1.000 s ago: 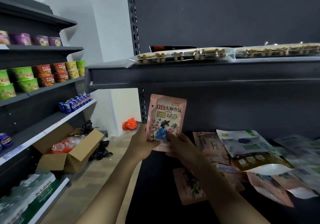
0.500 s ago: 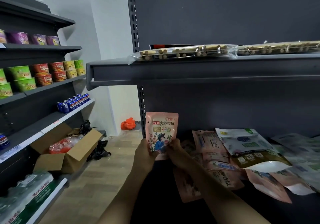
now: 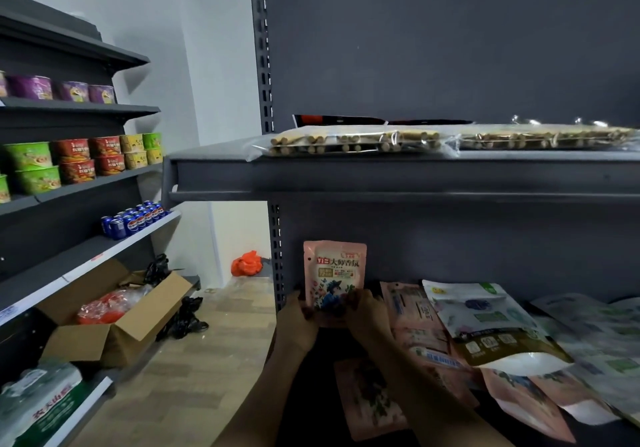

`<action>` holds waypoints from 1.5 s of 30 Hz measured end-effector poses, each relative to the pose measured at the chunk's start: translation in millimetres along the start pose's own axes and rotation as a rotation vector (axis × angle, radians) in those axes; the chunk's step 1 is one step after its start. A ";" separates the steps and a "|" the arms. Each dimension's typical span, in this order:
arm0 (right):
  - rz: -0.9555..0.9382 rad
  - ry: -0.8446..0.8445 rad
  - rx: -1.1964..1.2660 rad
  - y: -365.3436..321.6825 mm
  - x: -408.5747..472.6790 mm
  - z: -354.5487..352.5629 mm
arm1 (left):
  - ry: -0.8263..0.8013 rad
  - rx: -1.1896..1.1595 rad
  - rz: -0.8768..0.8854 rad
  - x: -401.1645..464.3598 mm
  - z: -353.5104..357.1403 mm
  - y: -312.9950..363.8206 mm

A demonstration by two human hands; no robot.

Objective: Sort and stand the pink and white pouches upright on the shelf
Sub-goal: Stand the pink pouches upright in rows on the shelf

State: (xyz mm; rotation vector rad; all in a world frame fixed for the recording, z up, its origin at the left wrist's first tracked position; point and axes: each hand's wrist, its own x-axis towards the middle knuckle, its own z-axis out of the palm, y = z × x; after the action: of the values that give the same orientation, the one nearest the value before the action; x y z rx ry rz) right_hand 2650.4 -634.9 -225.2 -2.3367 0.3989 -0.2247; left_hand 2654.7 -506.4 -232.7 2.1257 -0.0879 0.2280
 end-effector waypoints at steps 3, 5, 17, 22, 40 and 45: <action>0.013 0.011 -0.047 -4.5 1.8 -1.9 | -0.019 -0.022 0.008 -0.1 -0.6 -0.3; 0.017 0.016 -0.073 -7.0 0.9 -2.0 | -0.036 -0.033 0.016 -1.5 -2.3 -1.7; -0.004 0.088 0.197 -17.4 -1.3 8.4 | -0.070 -0.052 0.020 1.9 -12.3 -10.4; -0.019 0.056 0.134 -17.7 1.0 4.4 | -0.145 -0.055 0.076 4.8 -13.2 -6.9; -0.045 -0.004 -0.003 -13.3 -12.7 -23.5 | -0.213 -0.065 0.048 5.4 -26.3 -6.6; -0.030 -0.037 0.070 -16.8 -24.4 -25.3 | -0.254 -0.040 0.068 5.6 -27.3 -9.1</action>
State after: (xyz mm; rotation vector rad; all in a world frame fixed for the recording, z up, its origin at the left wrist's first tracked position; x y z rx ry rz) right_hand 2624.2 -631.5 -196.6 -2.2756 0.3322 -0.2062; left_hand 2658.1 -478.3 -225.0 2.1042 -0.3110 -0.0055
